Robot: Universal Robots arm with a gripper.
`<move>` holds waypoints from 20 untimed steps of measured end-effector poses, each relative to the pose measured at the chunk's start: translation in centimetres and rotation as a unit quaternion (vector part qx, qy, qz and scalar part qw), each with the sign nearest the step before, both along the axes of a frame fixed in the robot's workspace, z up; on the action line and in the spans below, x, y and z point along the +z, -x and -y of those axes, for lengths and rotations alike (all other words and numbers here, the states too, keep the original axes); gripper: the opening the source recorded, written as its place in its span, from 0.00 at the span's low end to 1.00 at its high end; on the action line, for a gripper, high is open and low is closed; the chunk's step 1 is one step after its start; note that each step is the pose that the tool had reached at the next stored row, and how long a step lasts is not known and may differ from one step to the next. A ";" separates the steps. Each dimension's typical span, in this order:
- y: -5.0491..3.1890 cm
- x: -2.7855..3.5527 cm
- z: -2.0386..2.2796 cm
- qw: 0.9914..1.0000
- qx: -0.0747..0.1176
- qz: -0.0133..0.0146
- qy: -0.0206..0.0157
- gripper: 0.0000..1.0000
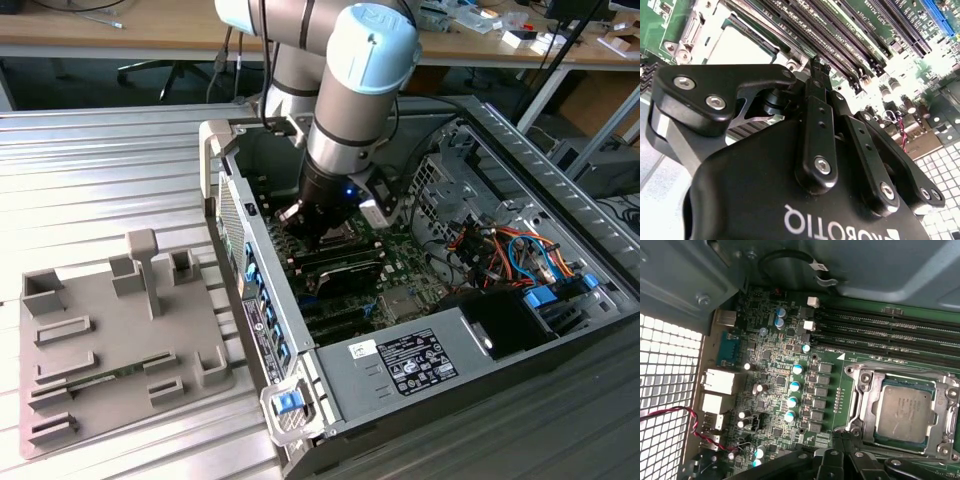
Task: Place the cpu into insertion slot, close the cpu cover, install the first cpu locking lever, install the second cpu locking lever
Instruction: 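Install the second cpu locking lever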
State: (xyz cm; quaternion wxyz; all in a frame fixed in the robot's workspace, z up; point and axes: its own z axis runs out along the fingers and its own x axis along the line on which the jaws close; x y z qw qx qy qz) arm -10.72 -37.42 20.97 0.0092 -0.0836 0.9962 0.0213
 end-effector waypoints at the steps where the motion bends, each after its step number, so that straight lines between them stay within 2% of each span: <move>1: 0.01 -0.05 -0.05 1.000 0.000 0.000 0.000 0.11; 9: -0.01 -0.46 -0.76 1.000 0.008 0.000 0.000 0.11; 16: 0.00 -0.92 -0.79 1.000 0.014 0.000 0.000 0.11; 20: 0.00 -0.86 -0.89 1.000 0.019 0.000 0.000 0.11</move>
